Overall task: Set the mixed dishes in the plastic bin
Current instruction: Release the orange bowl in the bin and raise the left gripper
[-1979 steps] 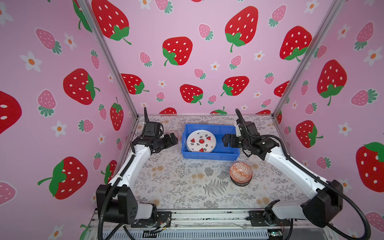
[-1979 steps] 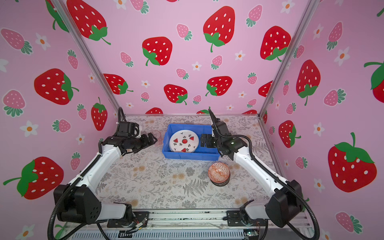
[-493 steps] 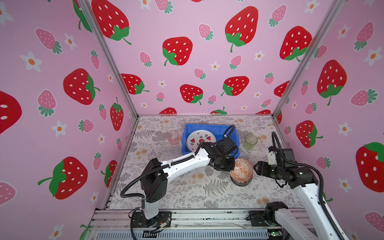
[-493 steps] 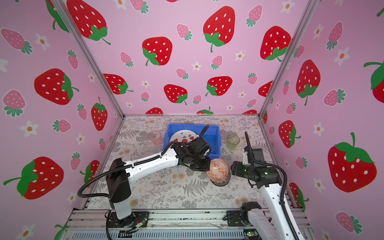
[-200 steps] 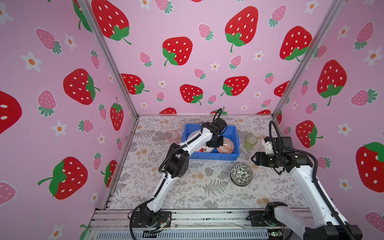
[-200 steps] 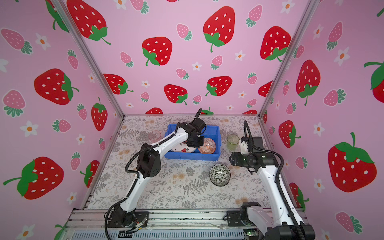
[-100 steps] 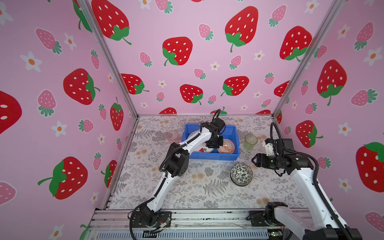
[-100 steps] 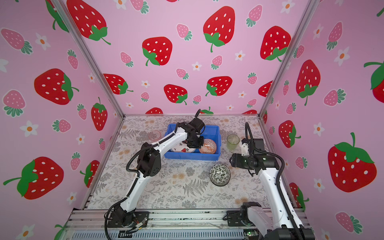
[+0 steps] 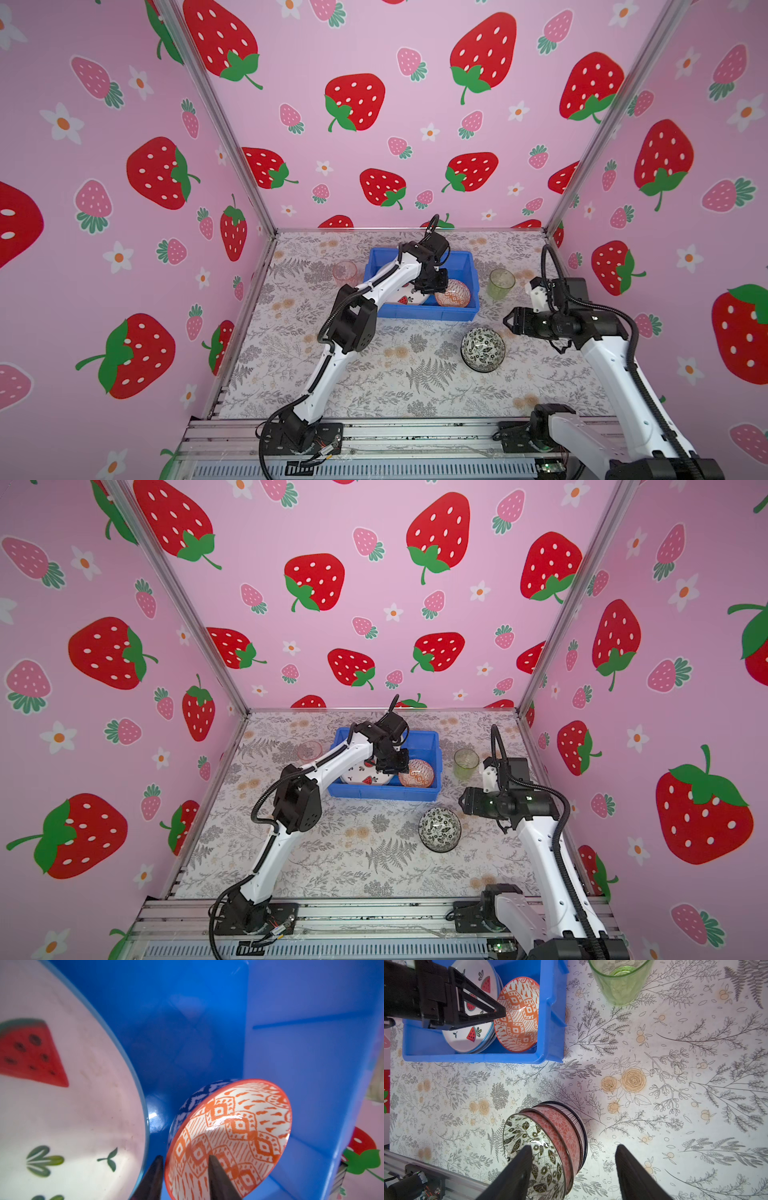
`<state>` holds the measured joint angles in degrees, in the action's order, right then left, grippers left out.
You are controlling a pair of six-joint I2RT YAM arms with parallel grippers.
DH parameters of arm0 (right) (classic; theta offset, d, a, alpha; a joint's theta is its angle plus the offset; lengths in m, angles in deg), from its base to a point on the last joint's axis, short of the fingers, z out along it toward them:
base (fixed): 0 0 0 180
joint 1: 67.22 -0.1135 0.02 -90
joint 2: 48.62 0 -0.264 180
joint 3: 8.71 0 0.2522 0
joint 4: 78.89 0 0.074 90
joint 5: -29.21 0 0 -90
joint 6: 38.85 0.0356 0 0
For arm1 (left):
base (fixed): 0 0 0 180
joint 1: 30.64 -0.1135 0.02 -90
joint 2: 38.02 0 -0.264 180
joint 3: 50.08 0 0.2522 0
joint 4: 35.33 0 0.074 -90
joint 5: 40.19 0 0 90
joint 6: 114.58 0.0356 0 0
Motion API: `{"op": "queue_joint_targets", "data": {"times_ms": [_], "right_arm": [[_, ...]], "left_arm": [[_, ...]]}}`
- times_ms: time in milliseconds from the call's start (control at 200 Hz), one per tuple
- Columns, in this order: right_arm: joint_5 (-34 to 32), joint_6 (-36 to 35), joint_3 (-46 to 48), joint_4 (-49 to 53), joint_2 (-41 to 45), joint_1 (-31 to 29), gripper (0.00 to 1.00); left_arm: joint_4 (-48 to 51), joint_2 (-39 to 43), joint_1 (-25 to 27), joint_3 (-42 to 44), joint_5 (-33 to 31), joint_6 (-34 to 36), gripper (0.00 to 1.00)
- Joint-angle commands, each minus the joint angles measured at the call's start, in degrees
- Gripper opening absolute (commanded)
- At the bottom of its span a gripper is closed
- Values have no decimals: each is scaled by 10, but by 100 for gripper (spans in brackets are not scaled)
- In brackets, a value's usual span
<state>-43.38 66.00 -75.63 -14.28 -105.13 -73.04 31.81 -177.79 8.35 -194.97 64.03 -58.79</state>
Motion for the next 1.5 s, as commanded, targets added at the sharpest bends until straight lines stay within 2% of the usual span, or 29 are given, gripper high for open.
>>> {"op": "queue_joint_targets", "data": {"times_ms": [0,195,330,410,560,720,845,981,1216,1251,1496], "right_arm": [[-14,-17,-12,26,11,4,65],[-51,-30,-39,63,11,3,61],[-40,-28,-44,75,16,1,60],[-33,-19,-42,77,22,-5,59],[-49,10,-38,86,38,-33,58],[-79,62,-16,80,39,-102,57],[-127,108,-1,72,40,-174,56],[-155,137,17,56,25,-226,55],[-222,149,26,64,-2,-253,52],[-229,149,26,63,-3,-253,49],[-220,142,41,35,-16,-254,45]], "left_arm": [[3,10,-2,-23,10,9,49],[28,43,-8,-44,-3,33,70],[21,92,-10,-18,-22,40,76],[9,126,-11,5,-24,41,82],[0,181,-11,35,-24,43,91],[-19,243,-10,87,-22,41,94],[-44,298,-11,148,-22,35,94],[-74,357,-11,225,-23,26,94],[-107,426,-18,334,-36,7,94],[-109,431,-19,348,-36,4,94],[-132,461,-20,407,-33,-12,94]]}}
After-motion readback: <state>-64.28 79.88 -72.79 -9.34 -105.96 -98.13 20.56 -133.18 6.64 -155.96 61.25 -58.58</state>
